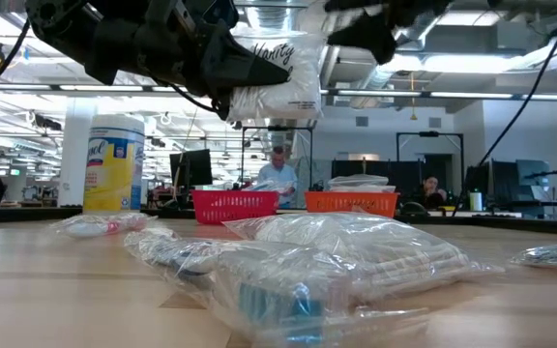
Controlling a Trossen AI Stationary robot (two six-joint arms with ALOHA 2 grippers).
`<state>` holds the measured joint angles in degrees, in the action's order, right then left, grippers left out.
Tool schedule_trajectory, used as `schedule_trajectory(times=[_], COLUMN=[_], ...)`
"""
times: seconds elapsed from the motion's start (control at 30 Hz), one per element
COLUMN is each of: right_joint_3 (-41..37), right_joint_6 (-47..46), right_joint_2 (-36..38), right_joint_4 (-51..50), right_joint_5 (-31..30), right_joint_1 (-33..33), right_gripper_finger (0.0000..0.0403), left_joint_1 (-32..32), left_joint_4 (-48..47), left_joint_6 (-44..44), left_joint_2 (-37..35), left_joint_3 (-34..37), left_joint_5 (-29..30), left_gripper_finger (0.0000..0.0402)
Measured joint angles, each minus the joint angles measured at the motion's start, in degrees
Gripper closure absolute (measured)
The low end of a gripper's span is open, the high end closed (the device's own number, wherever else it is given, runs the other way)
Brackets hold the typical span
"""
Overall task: Pick & Place Travel size toiletries
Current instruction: Put the white cotton pack into the orange bin
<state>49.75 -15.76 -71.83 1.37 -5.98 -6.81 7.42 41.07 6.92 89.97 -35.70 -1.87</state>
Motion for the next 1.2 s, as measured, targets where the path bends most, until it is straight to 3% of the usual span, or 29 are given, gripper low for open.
schedule_trajectory(times=[0.4,0.63,0.87,1.2], right_joint_3=[24.6,34.2,38.6,39.2], right_joint_6=[8.2,11.9,12.6,10.6], right_joint_2=[-13.4,-21.8,-25.9,-30.6], right_joint_4=[-28.8,-37.4,-39.9,-42.4], right_joint_5=[1.6,2.1,7.6,9.2], right_joint_1=[1.9,1.7,1.2,1.9], right_gripper_finger=[0.0176,0.0176,0.0176,0.0176], left_joint_1=[0.0,0.0,-0.4,-0.4], left_joint_4=[-0.2,-0.4,-1.6,-2.2], left_joint_6=[0.0,0.6,0.6,0.6], left_joint_2=[0.0,0.0,0.0,0.1], left_joint_3=[0.0,0.0,0.0,0.0], left_joint_5=[0.1,0.1,0.1,0.4], left_gripper_finger=[0.0394,0.0394,0.0394,0.0394])
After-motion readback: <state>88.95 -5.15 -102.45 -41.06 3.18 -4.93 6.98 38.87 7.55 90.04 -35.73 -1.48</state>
